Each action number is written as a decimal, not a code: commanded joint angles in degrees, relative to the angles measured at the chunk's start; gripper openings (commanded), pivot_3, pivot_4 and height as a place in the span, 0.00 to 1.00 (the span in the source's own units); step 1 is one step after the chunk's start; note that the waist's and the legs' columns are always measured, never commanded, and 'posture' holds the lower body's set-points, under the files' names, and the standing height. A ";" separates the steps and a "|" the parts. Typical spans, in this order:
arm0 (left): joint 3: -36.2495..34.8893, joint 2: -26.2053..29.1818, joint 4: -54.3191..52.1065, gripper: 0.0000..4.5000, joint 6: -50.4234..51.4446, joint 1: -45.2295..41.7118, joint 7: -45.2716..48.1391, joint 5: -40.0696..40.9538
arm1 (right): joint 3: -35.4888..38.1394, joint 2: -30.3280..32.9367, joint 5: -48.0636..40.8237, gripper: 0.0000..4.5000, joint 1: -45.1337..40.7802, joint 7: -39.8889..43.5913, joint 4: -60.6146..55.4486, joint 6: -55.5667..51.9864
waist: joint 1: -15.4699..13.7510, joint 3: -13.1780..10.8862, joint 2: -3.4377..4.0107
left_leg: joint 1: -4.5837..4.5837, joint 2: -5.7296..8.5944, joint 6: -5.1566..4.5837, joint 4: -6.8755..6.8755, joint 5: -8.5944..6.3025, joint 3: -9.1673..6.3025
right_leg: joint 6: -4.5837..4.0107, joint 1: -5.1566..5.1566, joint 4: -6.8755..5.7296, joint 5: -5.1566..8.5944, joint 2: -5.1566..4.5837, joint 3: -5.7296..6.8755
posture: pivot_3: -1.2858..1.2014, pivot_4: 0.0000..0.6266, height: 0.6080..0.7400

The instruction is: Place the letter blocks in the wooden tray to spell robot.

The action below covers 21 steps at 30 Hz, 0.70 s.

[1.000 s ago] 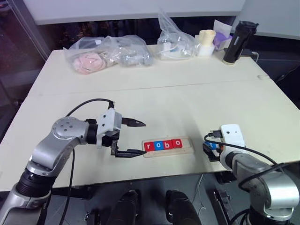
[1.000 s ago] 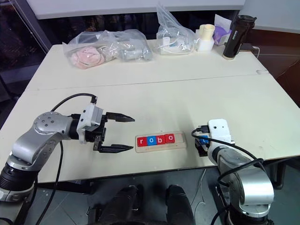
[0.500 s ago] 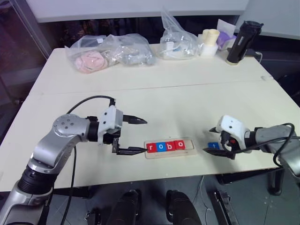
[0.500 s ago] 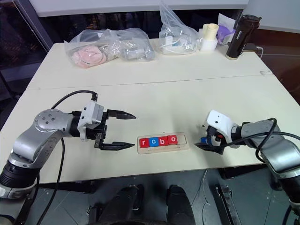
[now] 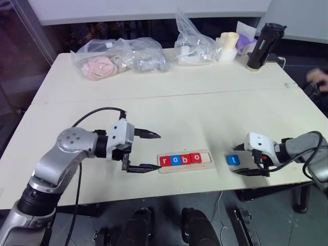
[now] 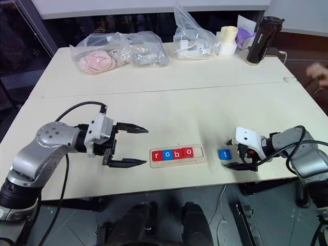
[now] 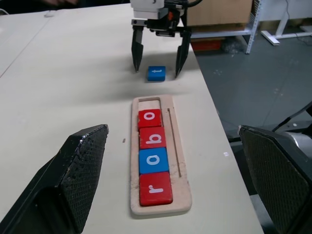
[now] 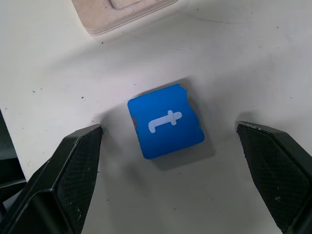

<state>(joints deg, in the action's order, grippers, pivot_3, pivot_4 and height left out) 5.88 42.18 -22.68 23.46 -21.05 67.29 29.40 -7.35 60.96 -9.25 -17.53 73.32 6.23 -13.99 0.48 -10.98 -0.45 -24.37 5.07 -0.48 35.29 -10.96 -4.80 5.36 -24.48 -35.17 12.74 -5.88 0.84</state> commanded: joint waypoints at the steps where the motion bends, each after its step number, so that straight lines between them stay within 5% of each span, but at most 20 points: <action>1: -1.33 0.52 -1.79 1.00 0.12 -0.33 -0.29 0.95 | 0.10 -0.58 0.99 0.88 -0.96 0.43 1.14 0.76 | -0.01 0.00 0.00 | 0.01 0.00 0.01 0.01 0.00 0.00 | 0.00 0.00 -0.01 -0.02 0.00 0.00 | 0.52 0.24 0.98; 7: -1.61 0.89 -1.97 1.00 0.45 0.11 -0.26 1.11 | 0.49 -1.46 0.26 0.25 -1.93 1.21 -1.70 -0.82 | -0.03 0.00 0.01 | 0.02 0.00 0.01 0.02 0.01 0.00 | 0.00 0.01 -0.03 -0.03 0.01 -0.02 | 0.52 0.24 0.98; 21: -1.84 0.88 -2.14 1.00 0.87 0.11 -0.62 1.35 | -3.37 -5.87 -0.66 0.25 -7.39 1.10 -16.79 -7.65 | -0.31 0.01 0.01 | 0.00 0.01 0.02 0.02 0.01 0.00 | 0.01 -0.02 -0.04 -0.04 0.00 -0.04 | 0.52 0.24 0.98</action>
<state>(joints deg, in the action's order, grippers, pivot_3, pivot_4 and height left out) 5.75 42.70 -23.24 24.46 -20.76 66.92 29.54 -10.42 55.29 -9.78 -24.47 74.49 -9.02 -21.25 0.17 -10.97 -0.44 -24.37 5.08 -0.46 35.32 -10.95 -4.80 5.38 -24.49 -35.20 12.70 -5.88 0.80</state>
